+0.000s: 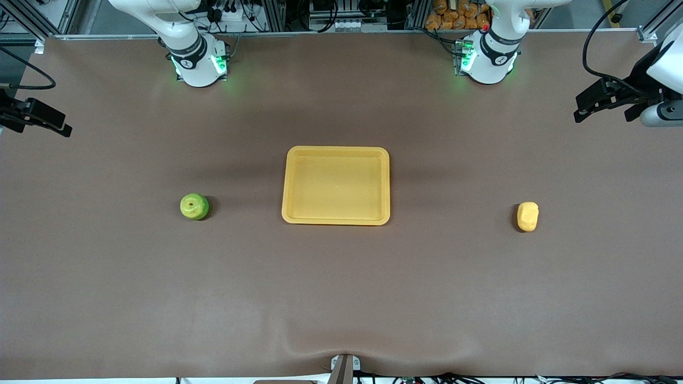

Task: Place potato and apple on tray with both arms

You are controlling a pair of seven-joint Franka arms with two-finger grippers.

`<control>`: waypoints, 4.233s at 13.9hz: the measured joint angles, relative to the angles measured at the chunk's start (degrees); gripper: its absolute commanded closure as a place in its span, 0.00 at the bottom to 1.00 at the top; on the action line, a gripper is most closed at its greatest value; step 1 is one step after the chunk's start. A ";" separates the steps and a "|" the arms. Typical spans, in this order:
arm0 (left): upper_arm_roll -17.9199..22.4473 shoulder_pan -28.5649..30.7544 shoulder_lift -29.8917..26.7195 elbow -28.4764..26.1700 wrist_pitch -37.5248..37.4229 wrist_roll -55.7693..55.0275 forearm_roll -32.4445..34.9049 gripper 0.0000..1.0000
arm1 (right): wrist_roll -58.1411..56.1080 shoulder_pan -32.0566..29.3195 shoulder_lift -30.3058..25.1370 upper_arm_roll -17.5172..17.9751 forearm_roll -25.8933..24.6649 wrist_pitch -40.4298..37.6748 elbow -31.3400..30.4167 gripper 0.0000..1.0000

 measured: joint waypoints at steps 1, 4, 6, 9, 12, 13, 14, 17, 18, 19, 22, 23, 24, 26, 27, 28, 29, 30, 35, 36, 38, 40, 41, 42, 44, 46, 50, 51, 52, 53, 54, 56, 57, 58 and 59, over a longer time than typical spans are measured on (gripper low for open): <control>0.01 0.04 0.10 -0.04 -0.14 0.00 0.00 0.00 | 0.00 -0.09 0.00 -0.07 0.00 0.00 0.00 0.00; 0.03 0.09 0.94 -0.41 -0.30 0.00 0.00 0.00 | 0.00 -0.16 0.01 -0.19 0.02 0.02 0.00 0.00; 0.03 0.10 2.24 -0.68 -0.30 0.00 0.02 0.00 | 0.00 -0.18 0.15 -0.24 0.02 0.02 0.00 0.00; 0.10 0.74 4.79 -0.74 -0.10 -0.09 0.15 0.00 | 0.00 -0.25 1.54 -0.47 -0.03 0.11 -0.01 0.00; 0.18 2.48 7.43 -0.88 0.94 -0.09 0.17 0.00 | 0.00 -0.26 2.62 -0.52 -0.04 0.14 0.00 0.00; 0.19 3.01 8.35 -1.20 2.01 -0.09 0.17 0.00 | 0.00 -0.26 3.02 -0.54 -0.04 0.15 0.00 0.00; 0.20 3.41 9.16 -1.89 3.54 -0.09 0.17 0.00 | 0.00 -0.26 3.42 -0.54 -0.04 0.14 -0.01 0.00; 0.19 3.68 11.08 -5.34 9.04 -0.09 0.18 0.00 | 0.00 -0.27 4.64 -0.54 -0.04 0.15 -0.01 0.00; 0.19 3.68 11.68 -6.61 10.98 -0.09 0.40 0.00 | 0.00 -0.27 4.90 -0.54 -0.04 0.15 -0.01 0.00; 0.18 3.68 12.39 -7.71 12.87 -0.09 1.50 0.00 | 0.00 -0.27 5.14 -0.53 -0.04 0.15 0.00 0.00; 0.17 3.68 15.61 -9.20 17.08 -0.09 4.21 0.00 | 0.00 -0.27 6.45 -0.47 0.04 0.39 -0.02 0.00; 0.17 3.68 16.79 -9.27 18.12 -0.09 4.34 0.00 | 0.00 -0.27 7.07 -0.44 0.04 0.86 -0.02 0.00; 0.17 3.69 17.88 -9.29 19.09 -0.09 4.38 0.00 | 0.00 -0.27 7.67 -0.41 0.04 1.36 -0.03 0.00; 0.18 3.81 19.66 -9.31 20.37 -0.09 4.44 0.00 | -0.01 -0.26 9.05 -0.33 0.05 2.56 -0.07 0.00; 0.18 3.92 20.39 -9.32 21.20 -0.10 4.45 0.00 | -0.02 -0.26 9.87 -0.27 0.06 3.28 -0.09 0.00; 0.18 3.99 21.01 -9.31 21.87 -0.09 4.46 0.00 | -0.02 -0.25 10.76 -0.20 0.06 3.98 -0.12 0.00; 0.18 4.02 21.55 -9.32 22.48 -0.09 4.46 0.00 | -0.03 -0.23 11.56 -0.11 0.07 4.66 -0.13 0.00; 0.18 4.04 22.06 -9.33 23.12 -0.09 4.46 0.00 | -0.04 -0.20 12.30 -0.01 0.07 5.23 -0.14 0.00; 0.19 4.54 24.19 -10.49 26.07 -0.10 4.48 0.00 | -0.09 0.09 14.70 0.29 0.11 6.62 -0.18 0.00; 0.19 4.74 24.36 -11.64 27.84 -0.09 4.49 0.00 | -0.10 0.39 15.19 0.35 0.12 7.18 -0.21 0.00; 0.19 4.97 24.53 -14.33 31.18 -0.09 4.49 0.00 | -0.09 1.02 16.40 0.54 0.12 8.01 -0.27 0.00; 0.19 5.13 24.76 -16.30 32.79 -0.09 4.50 0.00 | -0.10 1.47 17.68 0.61 0.12 8.89 -0.38 0.00; 0.19 5.25 25.15 -16.83 33.24 -0.09 4.50 0.00 | -0.09 1.66 18.23 0.62 0.12 9.82 -0.66 0.00; 0.19 5.42 25.74 -17.05 33.90 -0.09 4.50 0.00 | -0.09 1.85 18.66 0.62 0.13 11.04 -1.18 0.00; 0.20 5.95 27.08 -17.12 34.92 -0.09 4.50 0.00 | -0.09 2.07 19.04 0.62 0.13 13.50 -2.86 0.00; 0.20 6.34 28.03 -17.13 35.50 -0.09 4.50 0.00 | -0.09 2.14 19.46 0.63 0.13 14.69 -3.93 0.00; 0.21 6.53 30.01 -17.17 37.27 -0.03 4.50 0.00 | -0.09 2.77 21.02 0.75 0.14 15.95 -4.26 0.00; 0.22 6.80 30.79 -17.19 37.95 0.00 4.63 0.00 | -0.09 2.96 21.50 0.76 0.14 16.32 -4.36 0.00; 0.22 7.17 31.57 -17.20 38.74 0.14 4.89 0.00 | -0.09 3.11 22.00 0.76 0.14 16.77 -4.50 0.00; 0.22 7.51 32.34 -17.20 39.27 0.29 5.46 0.00 | -0.09 3.23 22.44 0.76 0.14 17.42 -4.78 0.00; 0.22 7.71 32.97 -17.20 39.53 0.29 6.12 0.00 | -0.09 3.32 22.76 0.76 0.14 18.42 -5.26 0.00; 0.22 7.75 33.99 -17.21 40.22 0.29 6.59 0.00 | -0.09 3.49 23.16 0.76 0.14 20.67 -6.72 0.00; 0.21 7.76 34.39 -17.20 40.56 0.29 6.65 0.00 | -0.09 3.63 23.25 0.76 0.15 21.64 -7.39 0.00; 0.20 7.75 34.71 -17.21 40.79 0.30 6.69 0.00 | -0.09 3.84 23.26 0.77 0.15 22.57 -8.08 0.00; 0.19 7.75 34.99 -17.20 40.90 0.30 6.73 0.00 | -0.09 4.07 23.29 0.77 0.16 23.64 -8.88 0.00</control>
